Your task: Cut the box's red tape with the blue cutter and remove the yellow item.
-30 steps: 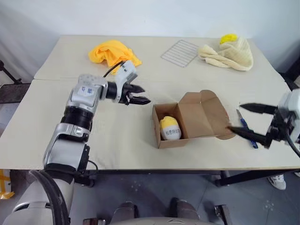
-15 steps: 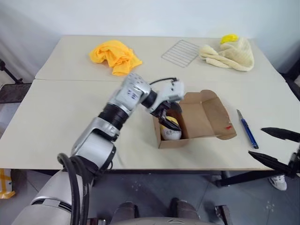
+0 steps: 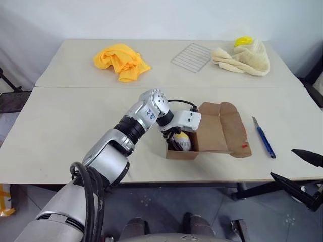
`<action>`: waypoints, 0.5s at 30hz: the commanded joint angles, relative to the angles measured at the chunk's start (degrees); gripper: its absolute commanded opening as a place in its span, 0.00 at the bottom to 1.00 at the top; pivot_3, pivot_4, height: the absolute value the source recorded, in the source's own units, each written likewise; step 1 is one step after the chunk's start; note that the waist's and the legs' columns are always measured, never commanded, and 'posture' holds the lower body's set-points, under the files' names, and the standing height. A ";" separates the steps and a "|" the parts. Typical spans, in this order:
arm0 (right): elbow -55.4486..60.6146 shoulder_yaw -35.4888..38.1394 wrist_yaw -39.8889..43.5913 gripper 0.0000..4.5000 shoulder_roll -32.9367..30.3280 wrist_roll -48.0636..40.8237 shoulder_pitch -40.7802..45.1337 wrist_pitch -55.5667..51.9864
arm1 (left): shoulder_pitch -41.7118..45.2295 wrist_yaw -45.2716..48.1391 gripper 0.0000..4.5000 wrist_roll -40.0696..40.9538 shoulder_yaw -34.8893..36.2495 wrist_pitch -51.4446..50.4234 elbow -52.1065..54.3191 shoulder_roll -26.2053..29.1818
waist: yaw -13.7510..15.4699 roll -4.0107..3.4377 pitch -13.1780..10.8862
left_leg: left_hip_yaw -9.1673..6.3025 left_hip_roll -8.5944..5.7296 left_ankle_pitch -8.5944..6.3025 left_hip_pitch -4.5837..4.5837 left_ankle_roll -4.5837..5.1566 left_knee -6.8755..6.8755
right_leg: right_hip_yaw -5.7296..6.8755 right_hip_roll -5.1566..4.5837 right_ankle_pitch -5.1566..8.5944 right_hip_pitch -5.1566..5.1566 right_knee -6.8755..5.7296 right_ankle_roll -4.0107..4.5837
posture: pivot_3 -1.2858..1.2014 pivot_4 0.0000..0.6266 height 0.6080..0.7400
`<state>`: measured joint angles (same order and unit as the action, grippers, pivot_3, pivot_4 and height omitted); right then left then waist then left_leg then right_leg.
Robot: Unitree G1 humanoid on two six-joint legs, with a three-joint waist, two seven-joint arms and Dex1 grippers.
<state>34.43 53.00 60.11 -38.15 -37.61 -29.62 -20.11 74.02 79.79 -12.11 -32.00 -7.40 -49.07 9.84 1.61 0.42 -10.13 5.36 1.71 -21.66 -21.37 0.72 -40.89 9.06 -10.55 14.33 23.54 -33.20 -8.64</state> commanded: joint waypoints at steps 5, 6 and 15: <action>0.66 2.62 -1.15 1.00 -2.06 -1.98 0.09 1.03 | 1.38 -1.86 0.28 0.52 3.49 -1.03 0.41 -0.15 | -0.01 0.00 0.00 | 0.00 0.00 -0.01 0.00 0.01 -0.03 | -0.01 0.00 0.00 0.00 -0.04 0.00 | 0.52 0.24 1.00; 0.28 2.86 -1.04 1.00 -2.53 -2.11 0.22 1.00 | 1.27 -2.61 0.22 0.83 4.31 -1.48 1.28 -0.01 | -0.02 0.00 0.00 | 0.00 0.00 -0.01 0.00 0.01 -0.03 | -0.01 0.00 0.00 0.00 -0.05 0.00 | 0.52 0.24 1.00; -3.67 4.03 0.88 1.00 -7.75 -3.32 2.40 0.28 | -1.15 -6.13 0.03 6.75 12.22 -10.93 13.66 0.47 | 0.29 0.01 -0.01 | 0.00 0.00 -0.01 -0.02 0.02 -0.07 | -0.02 -0.01 0.00 0.00 -0.08 0.00 | 0.52 0.24 1.00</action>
<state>31.18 54.69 60.63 -44.99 -39.74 -27.54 -20.09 72.77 74.81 -7.85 -22.27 -16.16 -38.88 10.56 1.90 0.43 -10.14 5.36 1.70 -21.68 -21.39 0.74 -40.96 9.05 -10.55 14.33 23.53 -33.28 -8.64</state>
